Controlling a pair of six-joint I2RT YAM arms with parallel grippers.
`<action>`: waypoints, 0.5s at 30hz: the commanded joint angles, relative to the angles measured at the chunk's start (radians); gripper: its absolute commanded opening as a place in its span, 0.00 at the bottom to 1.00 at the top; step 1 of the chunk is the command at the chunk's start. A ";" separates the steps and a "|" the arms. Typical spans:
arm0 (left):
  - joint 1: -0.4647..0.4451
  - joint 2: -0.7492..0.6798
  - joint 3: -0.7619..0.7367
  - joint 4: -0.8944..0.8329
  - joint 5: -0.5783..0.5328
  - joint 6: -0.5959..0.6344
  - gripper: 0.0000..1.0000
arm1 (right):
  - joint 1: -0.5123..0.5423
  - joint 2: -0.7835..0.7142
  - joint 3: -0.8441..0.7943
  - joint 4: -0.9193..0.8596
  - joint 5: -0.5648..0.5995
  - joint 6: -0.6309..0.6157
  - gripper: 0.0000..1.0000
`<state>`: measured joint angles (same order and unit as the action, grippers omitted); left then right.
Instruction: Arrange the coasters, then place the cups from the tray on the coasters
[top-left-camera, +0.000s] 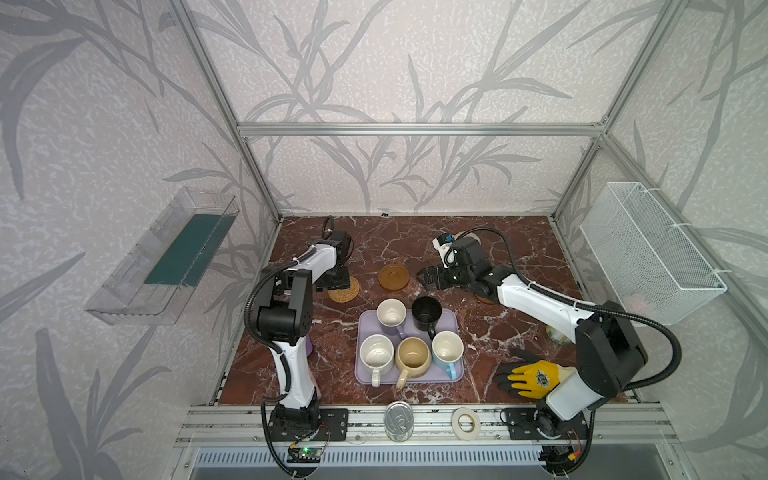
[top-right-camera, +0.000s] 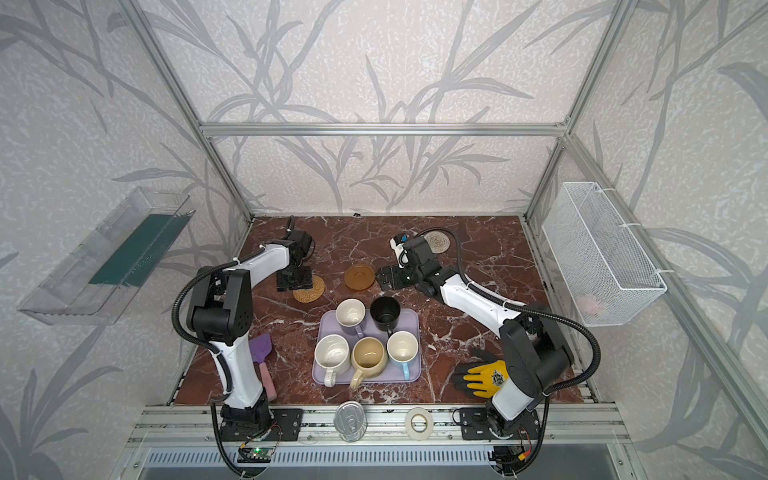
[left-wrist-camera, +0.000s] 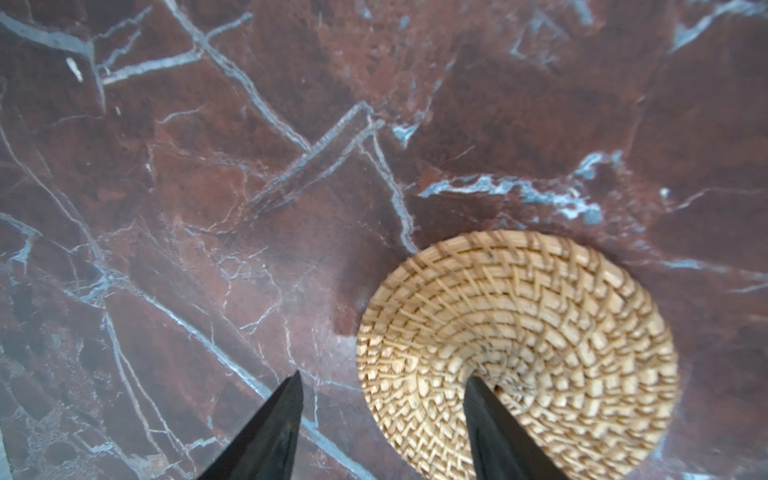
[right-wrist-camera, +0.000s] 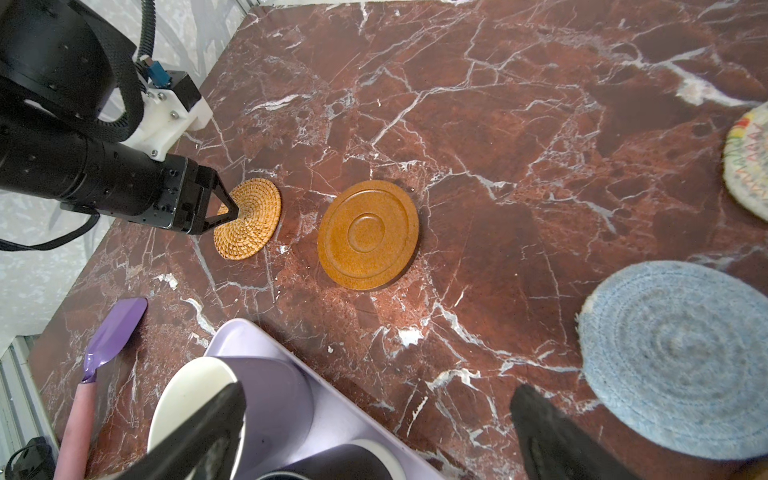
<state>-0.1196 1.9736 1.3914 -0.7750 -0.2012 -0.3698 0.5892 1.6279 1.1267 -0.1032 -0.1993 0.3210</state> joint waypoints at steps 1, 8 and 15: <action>0.002 -0.048 0.019 -0.021 0.014 -0.020 0.65 | 0.005 -0.034 0.019 -0.008 0.015 -0.006 0.99; 0.002 -0.101 0.097 -0.072 0.009 -0.037 0.72 | 0.014 -0.045 0.052 -0.061 0.069 -0.042 0.99; 0.003 -0.231 0.107 -0.029 0.057 -0.102 0.92 | 0.015 -0.087 0.058 -0.075 0.116 -0.062 0.99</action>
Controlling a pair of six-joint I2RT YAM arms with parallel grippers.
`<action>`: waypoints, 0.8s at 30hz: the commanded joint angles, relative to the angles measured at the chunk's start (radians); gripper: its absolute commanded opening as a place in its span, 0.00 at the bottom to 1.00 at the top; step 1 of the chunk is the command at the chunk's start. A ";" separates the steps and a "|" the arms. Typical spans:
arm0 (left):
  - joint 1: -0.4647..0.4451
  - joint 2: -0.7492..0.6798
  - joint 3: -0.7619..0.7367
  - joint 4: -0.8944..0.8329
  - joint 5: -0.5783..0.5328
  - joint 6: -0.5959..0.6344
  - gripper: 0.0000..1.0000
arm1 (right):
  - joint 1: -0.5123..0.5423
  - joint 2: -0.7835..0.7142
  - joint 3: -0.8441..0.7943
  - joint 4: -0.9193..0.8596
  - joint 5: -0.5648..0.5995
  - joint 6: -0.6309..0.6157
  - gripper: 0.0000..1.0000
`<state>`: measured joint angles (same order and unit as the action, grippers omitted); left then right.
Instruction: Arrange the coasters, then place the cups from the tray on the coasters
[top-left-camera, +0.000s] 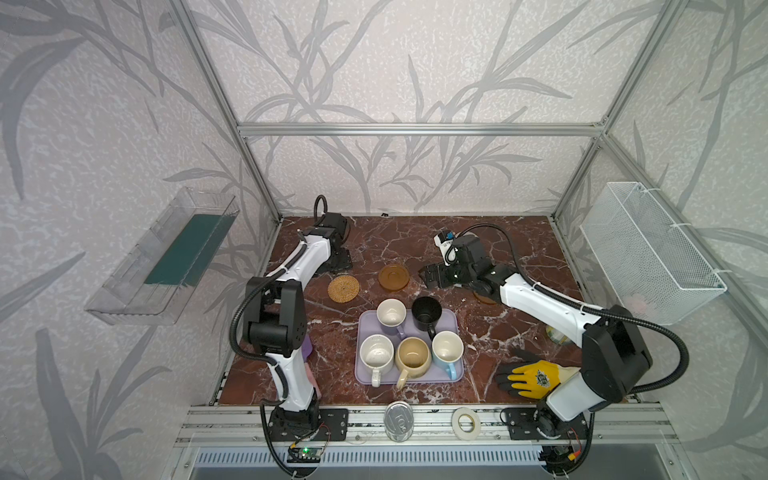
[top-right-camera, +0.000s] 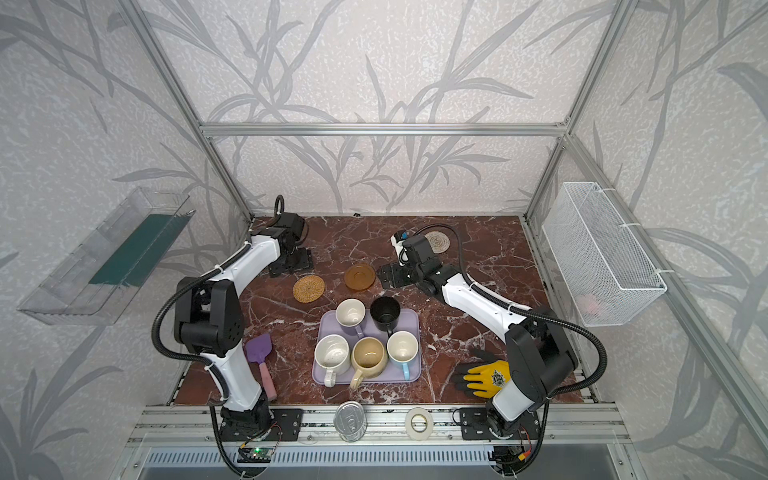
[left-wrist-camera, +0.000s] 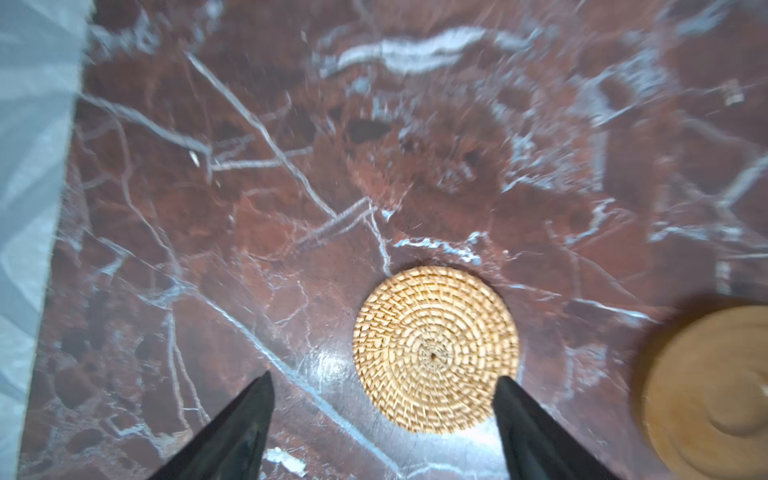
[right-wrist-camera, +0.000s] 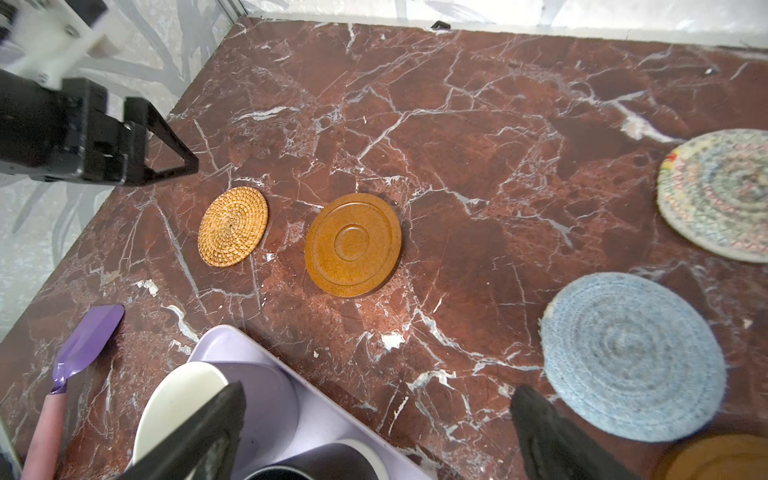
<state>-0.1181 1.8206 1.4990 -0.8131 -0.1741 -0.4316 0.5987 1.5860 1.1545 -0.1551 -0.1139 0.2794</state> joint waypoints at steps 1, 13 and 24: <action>0.000 -0.102 -0.015 0.039 0.063 -0.037 0.99 | 0.006 -0.050 0.031 -0.021 0.030 -0.019 0.99; -0.081 -0.191 -0.183 0.479 0.434 -0.244 0.87 | 0.007 -0.030 0.099 -0.035 -0.018 -0.012 0.99; -0.145 -0.001 -0.052 0.326 0.398 -0.200 0.78 | 0.009 0.007 0.144 -0.076 -0.001 0.022 0.99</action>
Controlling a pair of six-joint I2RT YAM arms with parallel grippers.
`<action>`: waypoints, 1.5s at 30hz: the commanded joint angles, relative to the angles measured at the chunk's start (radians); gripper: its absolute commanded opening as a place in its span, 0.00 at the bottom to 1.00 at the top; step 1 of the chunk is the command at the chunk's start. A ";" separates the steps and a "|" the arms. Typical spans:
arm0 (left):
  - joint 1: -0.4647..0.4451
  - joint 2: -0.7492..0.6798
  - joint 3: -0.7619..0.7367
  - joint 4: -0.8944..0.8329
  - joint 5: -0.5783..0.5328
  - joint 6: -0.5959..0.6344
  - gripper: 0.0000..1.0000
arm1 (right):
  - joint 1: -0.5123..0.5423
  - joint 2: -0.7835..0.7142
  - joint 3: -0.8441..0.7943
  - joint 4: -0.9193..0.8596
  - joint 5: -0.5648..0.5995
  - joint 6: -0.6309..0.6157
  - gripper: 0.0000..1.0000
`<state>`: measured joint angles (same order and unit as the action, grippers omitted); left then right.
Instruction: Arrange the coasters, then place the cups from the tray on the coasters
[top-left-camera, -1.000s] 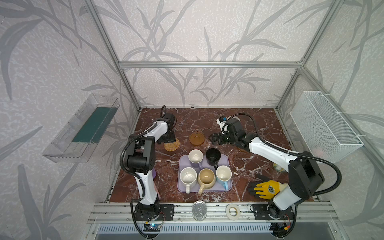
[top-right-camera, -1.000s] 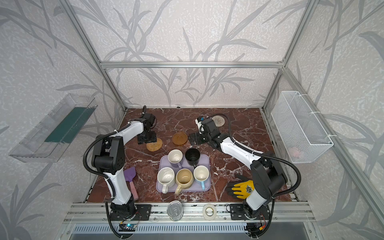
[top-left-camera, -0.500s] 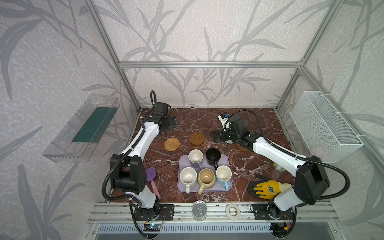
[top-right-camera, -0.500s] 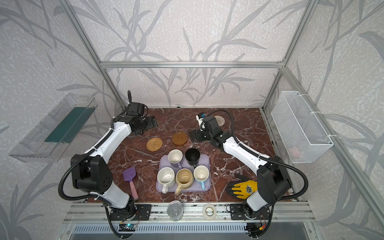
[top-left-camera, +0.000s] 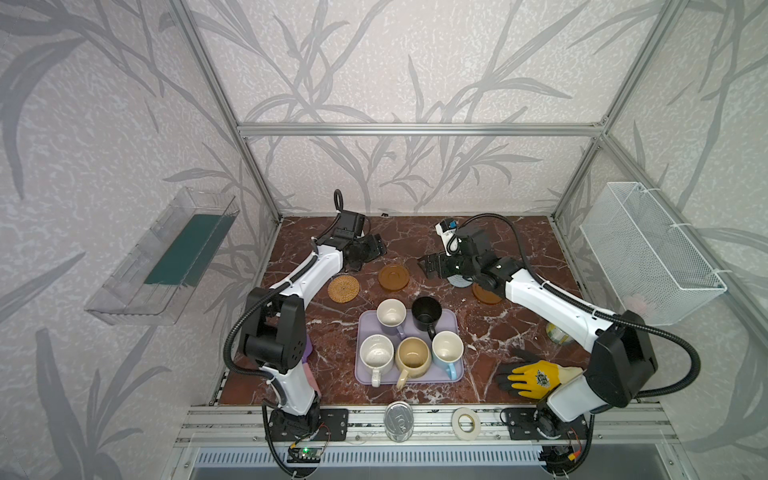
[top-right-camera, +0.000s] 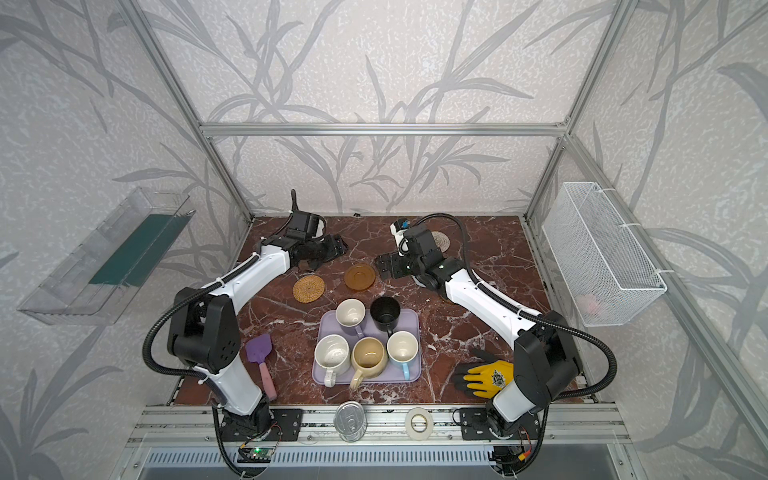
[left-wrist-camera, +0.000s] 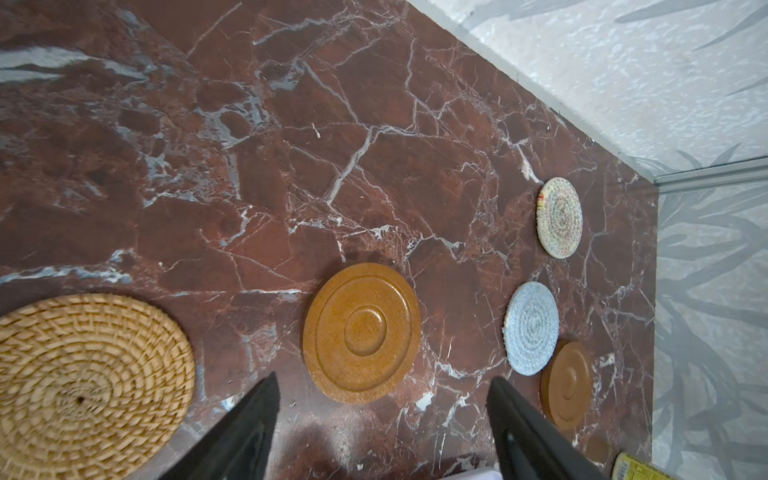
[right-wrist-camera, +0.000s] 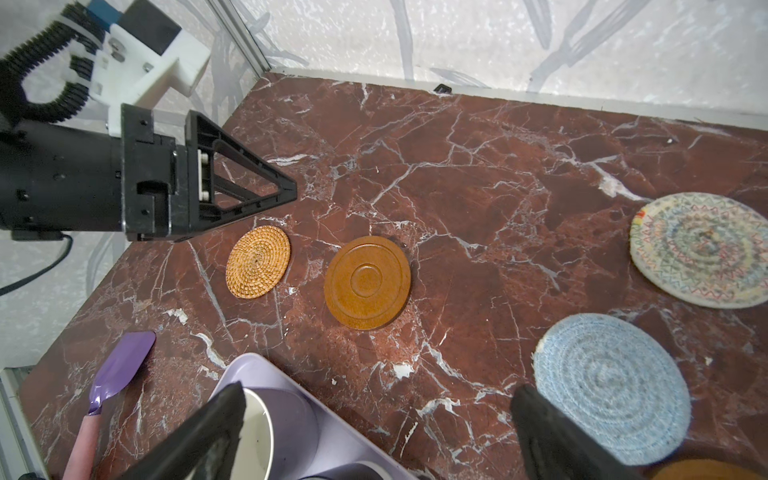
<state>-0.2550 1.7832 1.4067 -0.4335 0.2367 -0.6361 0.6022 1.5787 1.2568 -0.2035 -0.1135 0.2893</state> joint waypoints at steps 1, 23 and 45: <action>-0.012 0.060 0.057 -0.069 0.000 0.003 0.78 | 0.004 0.019 0.045 -0.025 -0.015 0.014 0.99; -0.081 0.344 0.305 -0.351 -0.191 0.151 0.57 | -0.012 0.084 0.082 -0.080 -0.103 0.041 0.99; -0.093 0.451 0.373 -0.399 -0.196 0.211 0.49 | -0.037 0.070 0.041 -0.052 -0.115 0.058 0.99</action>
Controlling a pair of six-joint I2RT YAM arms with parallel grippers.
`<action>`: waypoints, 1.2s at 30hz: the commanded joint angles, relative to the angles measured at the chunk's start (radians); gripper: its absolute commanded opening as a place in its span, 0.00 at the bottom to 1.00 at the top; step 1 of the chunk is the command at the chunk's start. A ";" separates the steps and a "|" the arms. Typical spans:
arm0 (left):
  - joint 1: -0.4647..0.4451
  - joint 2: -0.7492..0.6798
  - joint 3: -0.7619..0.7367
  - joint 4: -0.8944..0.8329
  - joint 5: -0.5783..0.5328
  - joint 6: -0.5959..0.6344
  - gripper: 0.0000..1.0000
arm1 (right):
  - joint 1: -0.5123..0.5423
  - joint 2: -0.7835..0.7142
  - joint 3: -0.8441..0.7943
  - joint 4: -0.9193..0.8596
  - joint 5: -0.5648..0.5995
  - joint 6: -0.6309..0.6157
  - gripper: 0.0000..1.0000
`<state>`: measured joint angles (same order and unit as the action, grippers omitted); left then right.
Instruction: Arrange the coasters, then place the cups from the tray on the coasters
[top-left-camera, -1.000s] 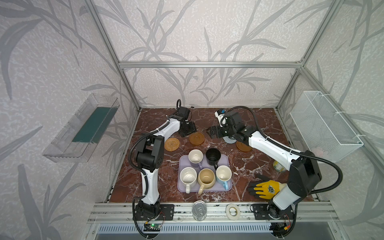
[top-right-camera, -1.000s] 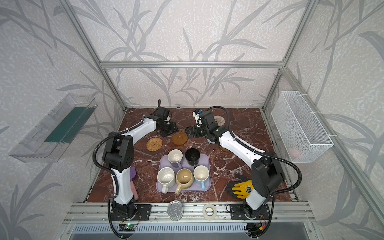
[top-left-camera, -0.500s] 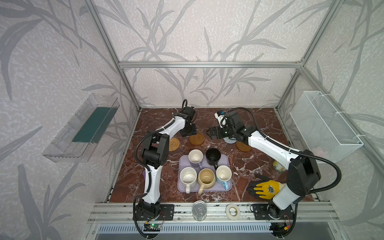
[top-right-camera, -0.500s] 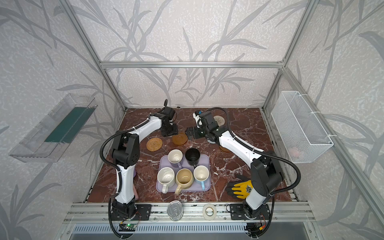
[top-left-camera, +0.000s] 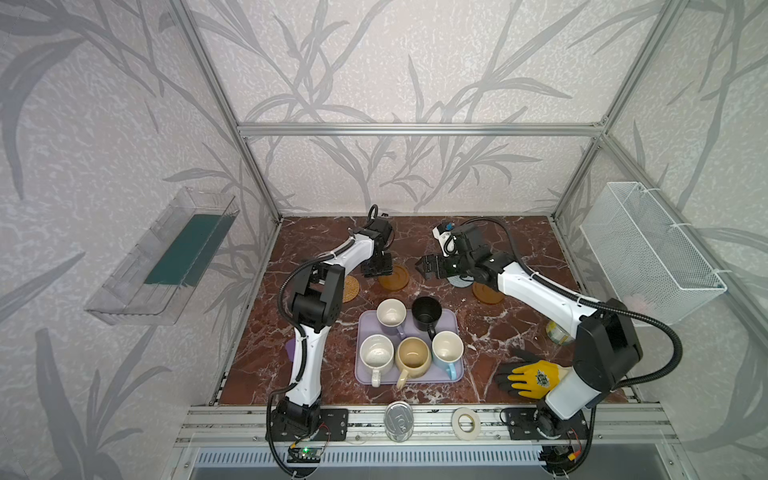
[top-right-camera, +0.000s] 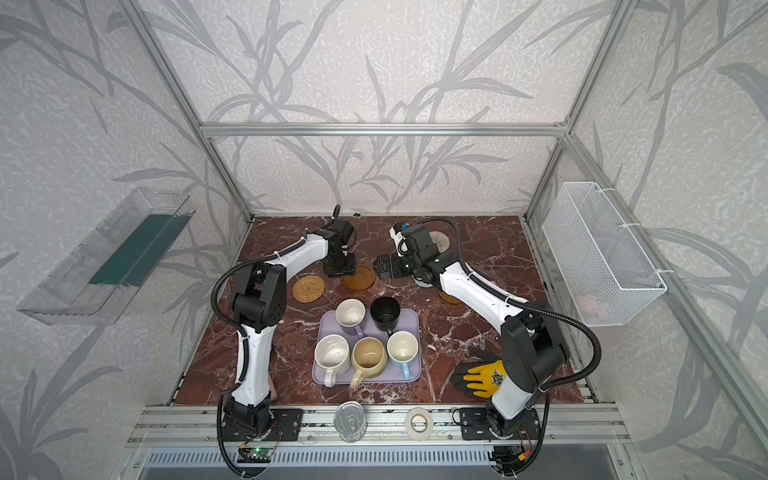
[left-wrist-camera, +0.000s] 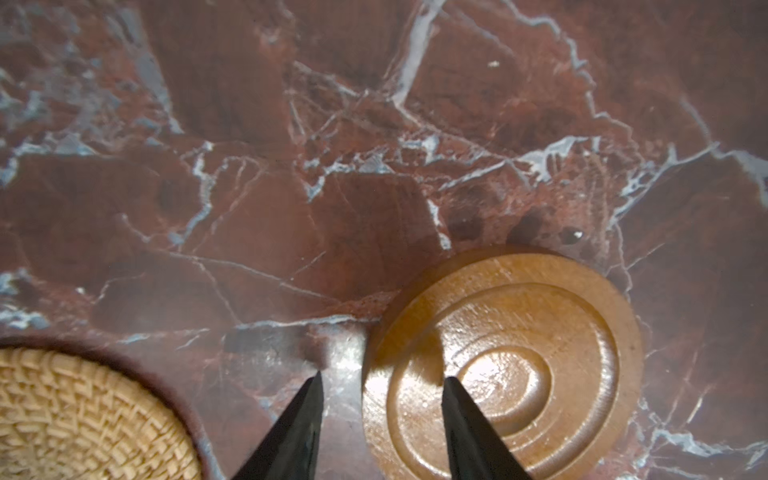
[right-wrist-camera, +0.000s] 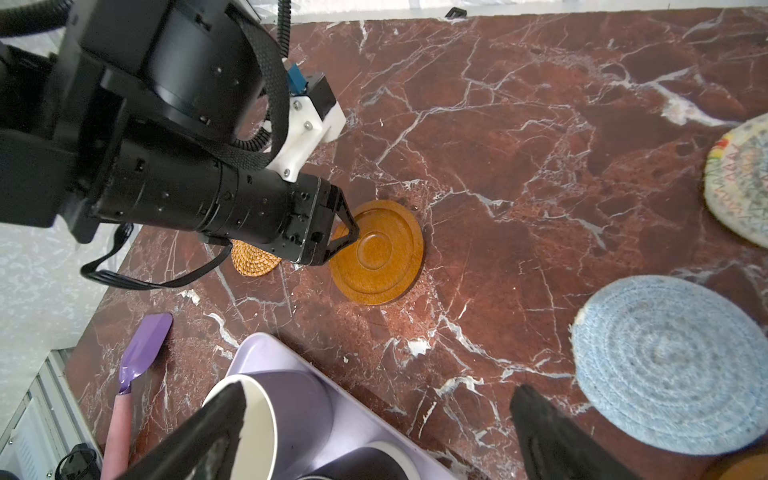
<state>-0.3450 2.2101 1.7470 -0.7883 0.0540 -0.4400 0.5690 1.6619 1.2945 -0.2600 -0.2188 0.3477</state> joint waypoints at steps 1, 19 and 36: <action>-0.005 0.028 0.035 -0.045 -0.006 0.016 0.49 | -0.005 -0.013 0.003 0.005 -0.011 0.000 0.99; 0.004 0.008 -0.008 -0.098 -0.015 0.058 0.29 | -0.008 0.003 0.032 -0.018 -0.002 -0.023 0.99; 0.013 -0.059 -0.066 -0.078 0.008 0.042 0.28 | -0.008 0.038 0.098 -0.095 -0.037 -0.046 0.99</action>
<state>-0.3367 2.1845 1.7008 -0.8108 0.0715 -0.3958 0.5636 1.6718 1.3563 -0.3126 -0.2260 0.3172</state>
